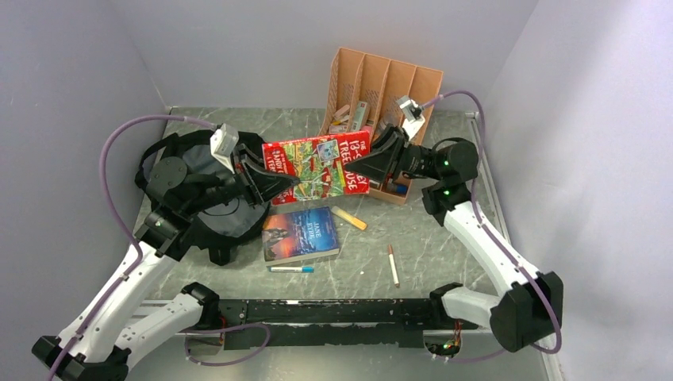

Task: Pack the student bag
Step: Pick up the book from the center of the board, then place the book in the student bag.

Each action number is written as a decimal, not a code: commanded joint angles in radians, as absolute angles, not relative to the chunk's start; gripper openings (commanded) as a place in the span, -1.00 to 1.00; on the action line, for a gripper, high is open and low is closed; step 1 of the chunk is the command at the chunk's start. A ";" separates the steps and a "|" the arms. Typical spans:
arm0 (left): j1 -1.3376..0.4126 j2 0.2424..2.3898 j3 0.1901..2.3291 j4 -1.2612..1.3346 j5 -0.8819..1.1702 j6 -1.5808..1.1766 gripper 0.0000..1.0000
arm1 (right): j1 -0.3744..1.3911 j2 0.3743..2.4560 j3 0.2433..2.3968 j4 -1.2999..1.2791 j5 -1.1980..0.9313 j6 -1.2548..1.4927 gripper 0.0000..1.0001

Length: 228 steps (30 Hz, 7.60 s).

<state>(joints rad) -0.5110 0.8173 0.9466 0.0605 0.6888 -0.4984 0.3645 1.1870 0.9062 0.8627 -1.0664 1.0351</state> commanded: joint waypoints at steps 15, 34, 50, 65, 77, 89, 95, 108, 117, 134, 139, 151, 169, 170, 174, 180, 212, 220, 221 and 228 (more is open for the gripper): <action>-0.503 0.824 1.142 -0.520 -0.226 -0.482 -0.90 | 0.408 1.148 0.922 0.236 -0.253 0.504 0.57; -0.505 0.758 1.249 -1.057 -0.894 -0.806 -0.90 | 0.994 1.994 1.358 0.436 -0.284 -0.425 0.69; -0.504 0.754 1.232 -1.066 -0.911 -0.818 -0.90 | 1.082 2.452 1.702 0.634 -0.008 -0.716 0.71; -0.505 0.711 1.202 -1.125 -0.926 -0.905 -0.90 | 1.078 2.566 1.838 0.684 0.091 -0.764 -0.18; -0.505 0.597 1.126 -1.124 -0.858 -1.011 -0.90 | 1.021 2.507 1.976 0.437 -0.117 -0.495 -1.00; -0.504 0.606 1.070 -1.020 -0.736 -1.045 -0.90 | 0.973 2.485 2.153 0.257 -0.217 -0.367 -1.00; -0.504 0.620 1.021 -0.973 -0.700 -1.076 -0.90 | 0.959 2.482 2.208 0.228 -0.196 -0.361 -1.00; -0.505 0.639 0.945 -0.876 -0.804 -1.267 -0.90 | 0.935 2.442 2.251 0.264 -0.193 -0.252 -1.00; -0.505 0.612 0.802 -0.674 -0.885 -1.357 -0.90 | 0.933 2.384 2.214 0.290 -0.192 -0.207 -1.00; -0.458 0.765 0.577 -0.021 -0.912 -1.189 -0.90 | 0.932 2.324 2.139 0.266 -0.121 -0.198 -1.00; -0.359 0.828 0.511 0.134 -0.835 -1.175 -0.90 | 0.935 2.352 2.171 0.223 -0.044 -0.160 -1.00; -0.069 1.087 0.291 0.817 -0.483 -1.240 -0.90 | 0.965 2.422 2.215 0.206 0.050 -0.060 -1.00; -0.025 1.602 0.412 1.355 -0.288 -1.227 -0.90 | 0.995 2.450 2.206 0.207 0.018 -0.002 -1.00; -0.019 1.645 0.432 1.390 -0.276 -1.229 -0.90 | 0.997 2.449 2.205 0.204 0.019 -0.002 -1.00; -0.003 1.796 0.519 1.430 -0.241 -1.219 -0.90 | 0.999 2.448 2.195 0.201 0.003 0.037 -1.00; 0.060 1.854 0.599 1.326 -0.218 -1.166 -0.90 | 1.005 2.453 2.187 0.195 -0.035 0.035 -1.00; 0.100 1.344 0.755 0.081 -0.224 -1.061 0.96 | 0.990 2.551 2.261 0.186 -0.060 -0.039 -1.00; 0.100 1.109 0.754 -0.178 -0.232 -0.981 0.94 | 0.983 2.607 2.274 0.211 -0.102 -0.061 -1.00; 0.100 1.083 0.754 -0.195 -0.233 -0.971 0.94 | 0.982 2.612 2.273 0.212 -0.101 -0.065 -1.00; 0.100 0.992 0.795 -0.304 -0.189 -0.875 0.90 | 0.967 2.633 2.244 0.243 -0.114 -0.092 -0.98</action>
<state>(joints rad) 0.1715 1.1221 0.7216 -0.2348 -0.4583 -1.0264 1.0397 2.5027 2.2734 0.2398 -0.3183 -0.0071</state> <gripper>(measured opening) 0.969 0.010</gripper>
